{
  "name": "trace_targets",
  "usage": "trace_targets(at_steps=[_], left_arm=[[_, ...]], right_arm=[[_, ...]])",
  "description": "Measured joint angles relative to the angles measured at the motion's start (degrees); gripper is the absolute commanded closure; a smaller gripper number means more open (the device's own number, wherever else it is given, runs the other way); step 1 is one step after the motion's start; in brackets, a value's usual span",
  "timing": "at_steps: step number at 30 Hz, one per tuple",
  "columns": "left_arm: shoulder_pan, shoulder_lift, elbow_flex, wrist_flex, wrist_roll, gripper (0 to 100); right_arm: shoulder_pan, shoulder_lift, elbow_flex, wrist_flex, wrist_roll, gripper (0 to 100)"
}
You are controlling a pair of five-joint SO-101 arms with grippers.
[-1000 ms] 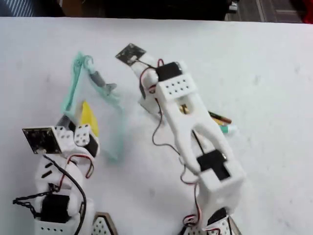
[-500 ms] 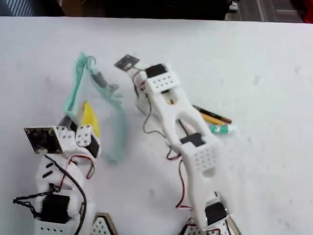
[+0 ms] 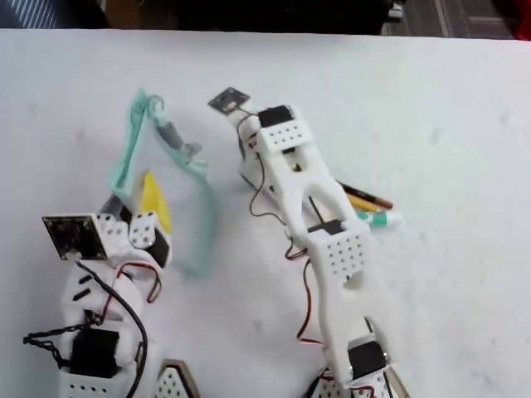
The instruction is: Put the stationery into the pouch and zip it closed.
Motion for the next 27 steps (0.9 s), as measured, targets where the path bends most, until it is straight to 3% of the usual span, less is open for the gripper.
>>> trace_targets(at_steps=[7,12,17,27], left_arm=[[0.00,0.00,0.00,0.00,0.00,98],[3.43,0.00,0.00,-0.70,0.00,98],[10.29,0.00,0.00,-0.70,-0.70,98],[11.43,0.00,0.00,-0.70,-1.93,98]], right_arm=[[1.14,-5.19,-8.88,12.31,0.00,98.2],[1.49,-12.40,-10.81,14.24,0.00,98.2],[1.85,-20.75,-5.19,14.24,0.00,98.2],[2.29,-48.53,13.89,14.42,0.00,98.2]])
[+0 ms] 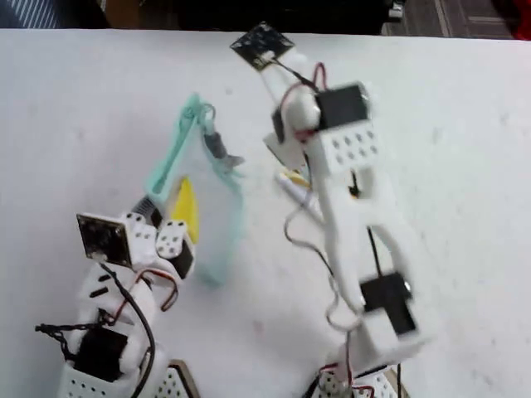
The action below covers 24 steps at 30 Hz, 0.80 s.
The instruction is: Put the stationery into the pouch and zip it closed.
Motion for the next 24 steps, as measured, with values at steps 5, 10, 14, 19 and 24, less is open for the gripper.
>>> trace_targets(at_steps=[5,10,14,19,24], left_arm=[[0.00,0.00,0.00,0.00,0.00,98],[0.00,0.00,0.00,0.00,0.00,98],[0.18,0.00,0.00,0.00,0.00,98],[0.44,0.00,0.00,0.00,0.00,96],[2.37,-1.05,-0.09,2.46,-0.18,81]], right_arm=[[0.00,-12.48,8.18,0.00,0.00,98.2],[-0.09,-19.96,14.15,0.00,0.00,98.2],[-0.09,-24.44,15.56,0.00,0.00,98.2],[-0.09,-28.40,15.65,-1.93,-3.34,98.2],[0.00,-30.42,15.65,-8.70,-5.01,98.2]])
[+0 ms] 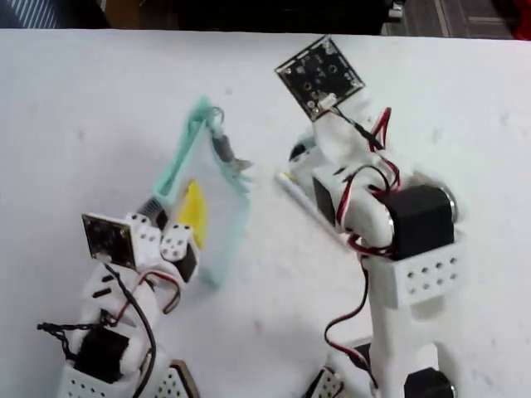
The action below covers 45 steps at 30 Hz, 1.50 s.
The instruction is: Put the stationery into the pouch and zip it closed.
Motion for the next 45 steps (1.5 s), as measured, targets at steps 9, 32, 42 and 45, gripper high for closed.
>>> trace_targets(at_steps=[9,32,42,45], left_arm=[[0.70,-0.09,-1.41,4.66,0.00,79],[4.84,-0.09,-1.58,8.26,0.00,77],[4.84,-0.09,-1.58,8.26,0.00,77],[4.75,-0.09,-1.58,8.26,0.00,77]], right_arm=[[-5.71,-6.59,0.00,-10.20,-3.52,98.2],[-25.49,-8.88,19.43,-33.85,-6.95,98.3],[-25.49,-9.05,27.43,-38.86,-7.12,98.3],[-25.67,-9.93,28.31,-39.30,-7.30,98.3]])
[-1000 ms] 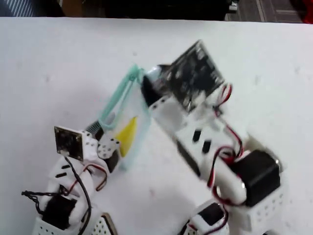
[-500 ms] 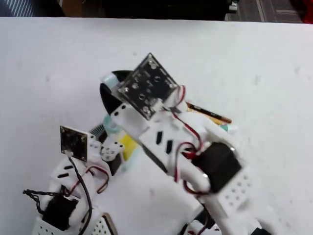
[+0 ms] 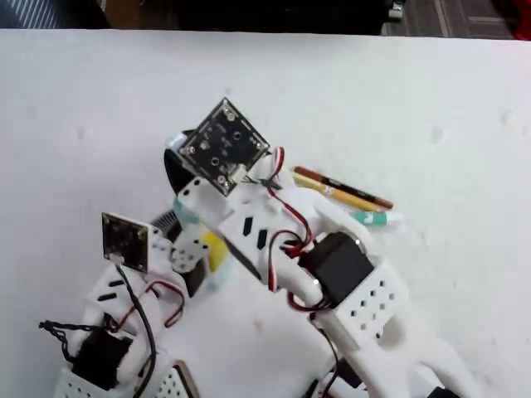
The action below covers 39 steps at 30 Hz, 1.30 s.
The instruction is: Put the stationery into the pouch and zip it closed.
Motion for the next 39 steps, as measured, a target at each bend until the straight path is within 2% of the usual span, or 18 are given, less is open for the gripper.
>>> trace_targets(at_steps=[11,39], left_arm=[[-1.41,0.00,0.00,0.00,0.00,77],[-1.41,0.00,0.00,0.00,0.00,77]], right_arm=[[0.00,-7.38,6.24,0.70,0.00,98.2],[-0.09,-7.56,6.24,1.14,0.00,98.1]])
